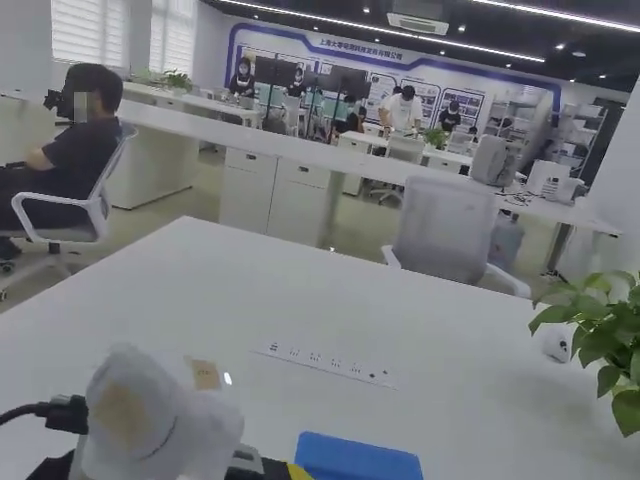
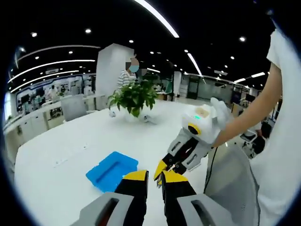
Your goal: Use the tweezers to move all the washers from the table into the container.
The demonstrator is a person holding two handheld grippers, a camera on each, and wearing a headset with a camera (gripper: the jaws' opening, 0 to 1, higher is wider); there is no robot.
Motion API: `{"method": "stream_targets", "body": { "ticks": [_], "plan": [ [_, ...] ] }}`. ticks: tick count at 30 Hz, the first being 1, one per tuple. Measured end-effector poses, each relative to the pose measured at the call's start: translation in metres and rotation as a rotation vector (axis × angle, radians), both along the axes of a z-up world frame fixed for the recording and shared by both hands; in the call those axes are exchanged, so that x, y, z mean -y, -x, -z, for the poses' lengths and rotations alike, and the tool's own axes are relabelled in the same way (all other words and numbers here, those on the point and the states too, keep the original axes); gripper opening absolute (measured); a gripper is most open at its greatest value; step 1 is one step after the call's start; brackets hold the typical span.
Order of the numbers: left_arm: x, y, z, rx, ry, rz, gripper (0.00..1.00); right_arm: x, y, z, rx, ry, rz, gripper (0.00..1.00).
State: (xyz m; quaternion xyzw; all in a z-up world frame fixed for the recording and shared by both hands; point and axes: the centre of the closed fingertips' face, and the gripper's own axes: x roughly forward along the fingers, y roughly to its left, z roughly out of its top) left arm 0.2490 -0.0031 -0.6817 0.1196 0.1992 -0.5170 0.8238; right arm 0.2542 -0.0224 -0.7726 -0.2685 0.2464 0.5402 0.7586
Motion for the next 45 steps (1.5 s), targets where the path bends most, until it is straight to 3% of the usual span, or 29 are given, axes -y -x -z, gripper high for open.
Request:
{"method": "stream_targets", "body": {
  "ticks": [4,6,8,9,11,17,24,28,31,33,34,38,40,45],
  "plan": [
    [0.013,0.016,0.023,0.013,-0.115,0.138,0.07,-0.003,0.015,0.008,-0.009,0.037,-0.060,0.01],
    [0.016,0.019,0.033,0.012,-0.149,0.167,0.06,-0.002,0.023,0.014,-0.034,0.077,-0.096,0.01],
    [0.019,0.023,0.044,0.010,-0.181,0.197,0.06,0.001,0.026,0.021,-0.019,0.130,-0.127,0.01],
    [0.022,0.030,0.051,-0.005,-0.195,0.233,0.06,0.002,0.029,0.024,-0.020,0.149,-0.143,0.01],
    [0.025,0.032,0.063,-0.027,-0.218,0.237,0.07,0.003,0.030,0.028,-0.020,0.171,-0.154,0.02],
    [0.033,0.033,0.084,-0.061,-0.213,0.258,0.05,0.010,0.033,0.049,-0.036,0.273,-0.207,0.02],
    [0.037,0.032,0.101,-0.073,-0.224,0.278,0.00,0.004,0.034,0.059,-0.042,0.298,-0.246,0.02],
    [0.033,0.031,0.114,-0.049,-0.275,0.299,0.00,0.000,0.033,0.064,-0.065,0.298,-0.250,0.02],
    [0.032,0.030,0.118,-0.002,-0.293,0.338,0.00,0.003,0.030,0.068,-0.005,0.342,-0.294,0.02],
    [0.028,0.026,0.124,0.053,-0.341,0.356,0.00,0.004,0.029,0.070,0.006,0.352,-0.295,0.02],
    [0.028,0.025,0.127,0.056,-0.353,0.350,0.00,0.004,0.028,0.071,0.010,0.354,-0.296,0.02],
    [0.029,0.018,0.142,0.037,-0.356,0.312,0.00,0.008,0.019,0.082,0.067,0.419,-0.321,0.02],
    [0.031,0.013,0.149,0.030,-0.351,0.291,0.00,0.006,0.018,0.088,0.065,0.420,-0.336,0.02],
    [0.028,0.006,0.165,-0.026,-0.345,0.238,0.00,0.002,0.015,0.093,0.045,0.406,-0.340,0.02]
  ]
}}
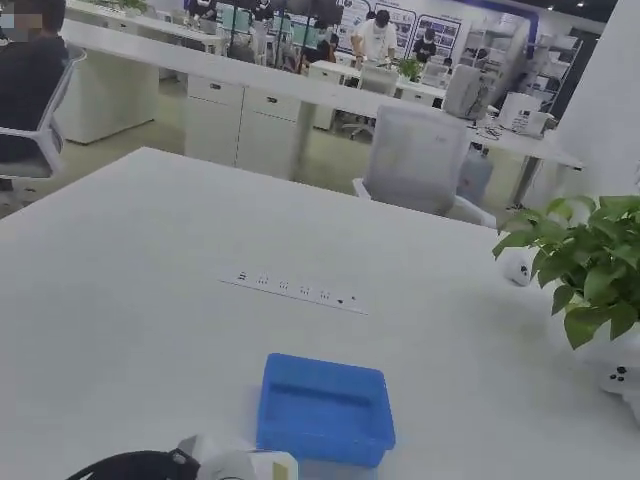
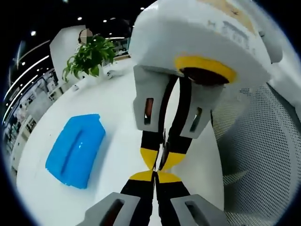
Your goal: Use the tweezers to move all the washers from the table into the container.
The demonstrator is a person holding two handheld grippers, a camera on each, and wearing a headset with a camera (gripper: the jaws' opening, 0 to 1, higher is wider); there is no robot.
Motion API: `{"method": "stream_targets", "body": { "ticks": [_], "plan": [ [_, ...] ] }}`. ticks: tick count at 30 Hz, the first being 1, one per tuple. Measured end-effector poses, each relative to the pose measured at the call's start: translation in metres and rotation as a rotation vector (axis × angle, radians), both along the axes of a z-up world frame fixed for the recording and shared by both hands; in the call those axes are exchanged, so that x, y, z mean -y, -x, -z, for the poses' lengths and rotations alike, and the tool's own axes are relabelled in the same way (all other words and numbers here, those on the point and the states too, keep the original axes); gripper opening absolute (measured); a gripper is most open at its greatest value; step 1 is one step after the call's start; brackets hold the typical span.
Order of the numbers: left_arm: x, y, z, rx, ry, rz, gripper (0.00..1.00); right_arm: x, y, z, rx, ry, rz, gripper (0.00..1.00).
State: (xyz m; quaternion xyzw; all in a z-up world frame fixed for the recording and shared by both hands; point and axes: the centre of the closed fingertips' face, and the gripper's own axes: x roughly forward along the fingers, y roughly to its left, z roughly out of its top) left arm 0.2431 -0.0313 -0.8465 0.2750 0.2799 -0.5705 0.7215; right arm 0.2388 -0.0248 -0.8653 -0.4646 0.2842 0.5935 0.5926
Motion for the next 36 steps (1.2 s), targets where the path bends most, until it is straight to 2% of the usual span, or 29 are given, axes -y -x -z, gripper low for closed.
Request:
{"method": "stream_targets", "body": {
  "ticks": [2,3,4,5,7,9,11,12,13,15,17,18,19,22,24,26,27,28,29,30,31,32,34,36],
  "plan": [
    [-0.004,-0.002,0.007,-0.037,-0.006,-0.035,0.02,-0.001,-0.002,0.004,0.005,0.006,-0.011,0.02],
    [-0.006,-0.003,0.010,-0.047,-0.003,-0.038,0.07,0.000,-0.004,0.006,0.015,0.018,-0.022,0.02],
    [-0.007,-0.003,0.012,-0.060,-0.005,-0.040,0.09,0.001,-0.008,0.008,0.047,0.044,-0.067,0.02],
    [-0.010,-0.005,0.017,-0.067,-0.019,-0.054,0.09,0.000,-0.009,0.010,0.058,0.051,-0.087,0.01],
    [-0.014,-0.009,0.023,-0.064,-0.036,-0.069,0.08,-0.001,-0.009,0.013,0.052,0.053,-0.090,0.01],
    [-0.016,-0.008,0.030,-0.094,-0.039,-0.075,0.04,-0.003,-0.008,0.016,0.037,0.050,-0.081,0.02],
    [-0.016,-0.007,0.032,-0.092,-0.042,-0.069,0.02,-0.005,-0.007,0.017,0.028,0.037,-0.072,0.01],
    [-0.014,-0.010,0.030,-0.067,-0.029,-0.040,0.00,-0.005,-0.008,0.016,0.028,0.035,-0.058,0.02],
    [-0.016,-0.010,0.031,-0.075,-0.038,-0.050,0.00,-0.005,-0.008,0.016,0.019,0.032,-0.043,0.02],
    [-0.015,-0.010,0.031,-0.067,-0.043,-0.035,0.00,-0.004,-0.011,0.016,0.001,0.004,0.038,0.02],
    [-0.014,-0.012,0.031,-0.061,-0.047,-0.030,0.00,-0.001,-0.016,0.015,0.010,-0.011,0.117,0.03],
    [-0.014,-0.012,0.030,-0.064,-0.048,-0.034,0.00,0.000,-0.015,0.015,0.002,-0.017,0.128,0.03],
    [-0.014,-0.013,0.030,-0.072,-0.045,-0.050,0.00,-0.001,-0.012,0.014,-0.021,-0.053,0.157,0.04],
    [-0.015,-0.014,0.031,-0.082,-0.049,-0.069,0.03,0.003,-0.006,0.010,-0.075,-0.089,0.238,0.13],
    [-0.018,-0.015,0.030,-0.087,-0.056,-0.089,0.10,0.005,-0.005,0.000,-0.079,-0.146,0.307,0.15],
    [-0.023,-0.016,0.029,-0.099,-0.050,-0.137,0.15,0.010,-0.004,-0.014,-0.094,-0.216,0.400,0.17],
    [-0.023,-0.016,0.026,-0.114,-0.024,-0.175,0.17,0.012,-0.004,-0.020,-0.108,-0.253,0.449,0.19],
    [-0.023,-0.016,0.019,-0.143,0.024,-0.220,0.21,0.017,-0.004,-0.028,-0.127,-0.299,0.513,0.21],
    [-0.023,-0.014,0.012,-0.173,0.070,-0.265,0.25,0.022,-0.004,-0.033,-0.133,-0.316,0.551,0.24],
    [-0.025,-0.014,0.007,-0.190,0.088,-0.304,0.29,0.029,-0.005,-0.039,-0.134,-0.340,0.608,0.27],
    [-0.028,-0.013,0.003,-0.194,0.104,-0.335,0.36,0.033,-0.006,-0.044,-0.134,-0.365,0.639,0.30],
    [-0.031,-0.014,-0.006,-0.182,0.136,-0.370,0.42,0.039,-0.007,-0.052,-0.122,-0.396,0.669,0.33],
    [-0.040,-0.014,-0.019,-0.160,0.168,-0.439,0.54,0.052,-0.012,-0.065,-0.087,-0.433,0.736,0.38],
    [-0.048,-0.014,-0.029,-0.154,0.193,-0.508,0.65,0.062,-0.015,-0.077,-0.081,-0.489,0.814,0.45]
  ]
}}
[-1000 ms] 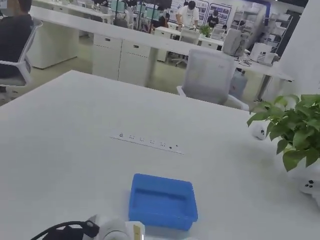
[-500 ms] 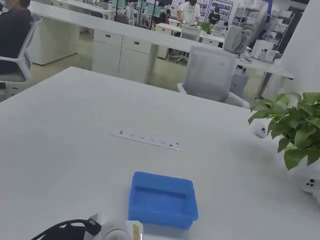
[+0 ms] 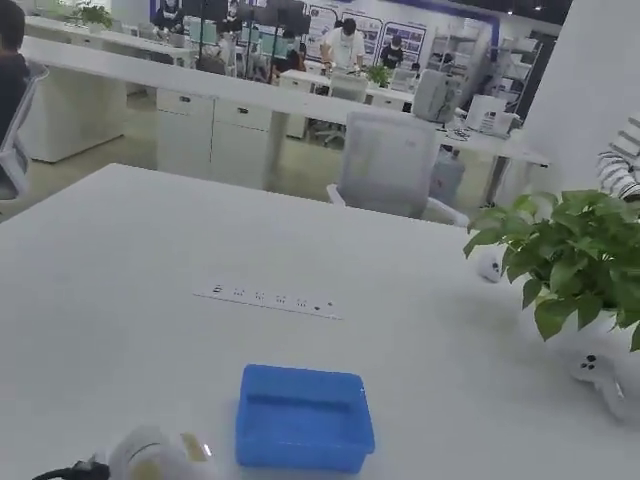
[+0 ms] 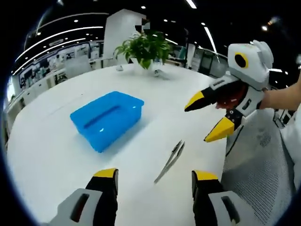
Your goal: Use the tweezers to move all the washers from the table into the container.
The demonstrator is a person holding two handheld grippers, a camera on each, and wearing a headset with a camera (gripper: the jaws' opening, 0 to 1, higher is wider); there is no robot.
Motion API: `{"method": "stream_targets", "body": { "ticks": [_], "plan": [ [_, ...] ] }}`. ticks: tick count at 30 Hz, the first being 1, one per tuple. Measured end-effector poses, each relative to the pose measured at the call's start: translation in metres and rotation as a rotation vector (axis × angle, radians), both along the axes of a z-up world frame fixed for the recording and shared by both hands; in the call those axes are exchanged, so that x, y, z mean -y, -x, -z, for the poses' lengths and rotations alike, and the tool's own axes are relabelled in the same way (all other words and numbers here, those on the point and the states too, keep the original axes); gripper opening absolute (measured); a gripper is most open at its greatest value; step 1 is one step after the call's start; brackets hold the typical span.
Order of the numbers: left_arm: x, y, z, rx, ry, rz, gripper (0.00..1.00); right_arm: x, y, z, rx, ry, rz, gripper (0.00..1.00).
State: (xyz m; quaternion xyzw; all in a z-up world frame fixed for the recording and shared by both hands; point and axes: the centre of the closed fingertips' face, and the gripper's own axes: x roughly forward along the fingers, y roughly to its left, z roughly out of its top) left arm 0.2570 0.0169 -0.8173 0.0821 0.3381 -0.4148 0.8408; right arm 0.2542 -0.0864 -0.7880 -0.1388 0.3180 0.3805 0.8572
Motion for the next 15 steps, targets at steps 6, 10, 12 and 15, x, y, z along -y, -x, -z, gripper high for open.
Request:
{"method": "stream_targets", "body": {
  "ticks": [6,10,12,15],
  "plan": [
    [-0.024,0.000,-0.035,0.054,0.087,-0.200,0.96,0.041,-0.009,-0.029,0.062,-0.060,0.198,0.76],
    [-0.039,0.004,-0.046,0.084,0.082,-0.289,0.99,0.058,-0.009,-0.037,0.068,-0.077,0.266,0.93],
    [-0.042,0.007,-0.051,0.088,0.085,-0.318,0.99,0.063,-0.009,-0.039,0.075,-0.081,0.286,0.99],
    [-0.050,0.010,-0.061,0.123,0.070,-0.361,0.99,0.072,-0.011,-0.042,0.103,-0.076,0.310,0.99]
  ]
}}
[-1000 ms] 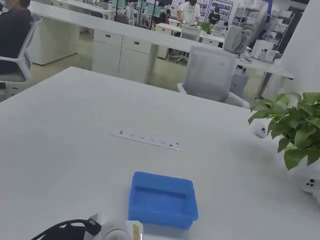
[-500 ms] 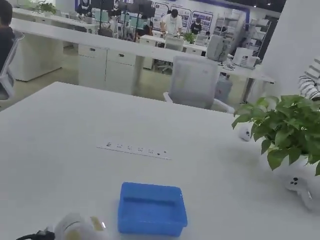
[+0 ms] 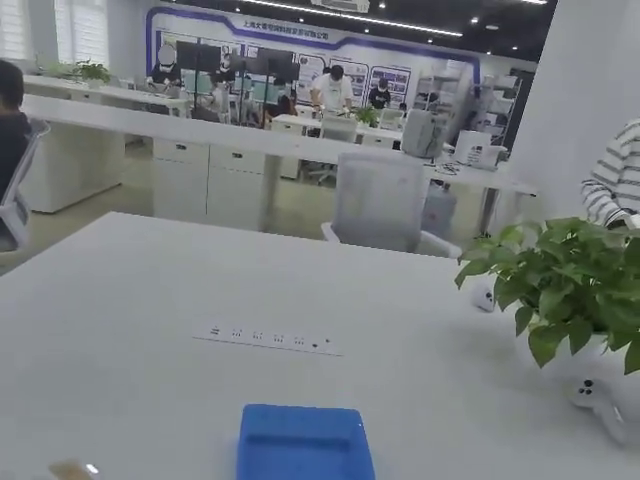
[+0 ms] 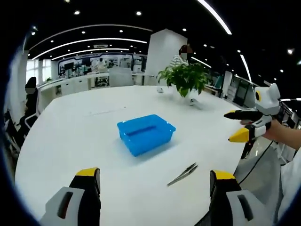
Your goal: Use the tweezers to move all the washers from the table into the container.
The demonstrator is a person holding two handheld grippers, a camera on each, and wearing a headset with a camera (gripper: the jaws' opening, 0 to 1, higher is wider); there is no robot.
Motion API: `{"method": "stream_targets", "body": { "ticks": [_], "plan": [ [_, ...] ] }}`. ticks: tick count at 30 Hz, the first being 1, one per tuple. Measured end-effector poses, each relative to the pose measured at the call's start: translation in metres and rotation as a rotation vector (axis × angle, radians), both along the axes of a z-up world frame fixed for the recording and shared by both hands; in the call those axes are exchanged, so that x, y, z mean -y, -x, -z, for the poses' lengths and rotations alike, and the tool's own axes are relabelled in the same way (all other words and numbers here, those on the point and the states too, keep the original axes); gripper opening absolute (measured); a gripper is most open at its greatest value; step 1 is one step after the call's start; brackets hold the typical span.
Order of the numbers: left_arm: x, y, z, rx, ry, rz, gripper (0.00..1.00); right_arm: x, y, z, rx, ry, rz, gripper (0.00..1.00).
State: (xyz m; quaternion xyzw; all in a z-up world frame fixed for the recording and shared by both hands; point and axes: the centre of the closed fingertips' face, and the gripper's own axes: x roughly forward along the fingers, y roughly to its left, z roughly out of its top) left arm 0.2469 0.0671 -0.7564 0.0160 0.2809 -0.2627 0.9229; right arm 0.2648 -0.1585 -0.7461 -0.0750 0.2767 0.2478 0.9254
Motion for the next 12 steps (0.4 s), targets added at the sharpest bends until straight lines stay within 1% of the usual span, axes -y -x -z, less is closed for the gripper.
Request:
{"method": "stream_targets", "body": {
  "ticks": [2,5,6,9,10,12],
  "plan": [
    [-0.004,0.000,-0.004,0.010,-0.005,-0.030,0.99,0.003,0.001,0.001,-0.006,-0.005,0.010,0.99],
    [-0.008,-0.001,-0.009,0.014,0.031,-0.068,0.99,0.005,0.002,0.002,-0.011,-0.014,0.021,0.99],
    [-0.007,0.000,-0.009,0.012,0.035,-0.065,0.99,0.005,0.002,0.003,-0.011,-0.015,0.022,0.99],
    [-0.008,-0.001,-0.009,0.017,0.025,-0.069,0.99,0.004,0.002,0.004,-0.015,-0.015,0.018,0.99],
    [-0.009,-0.001,-0.010,0.017,0.016,-0.071,0.99,0.003,0.002,0.004,-0.013,-0.015,0.017,0.99],
    [-0.010,-0.003,-0.013,0.029,0.013,-0.076,0.99,0.003,0.001,0.004,-0.014,-0.019,0.017,0.99]
  ]
}}
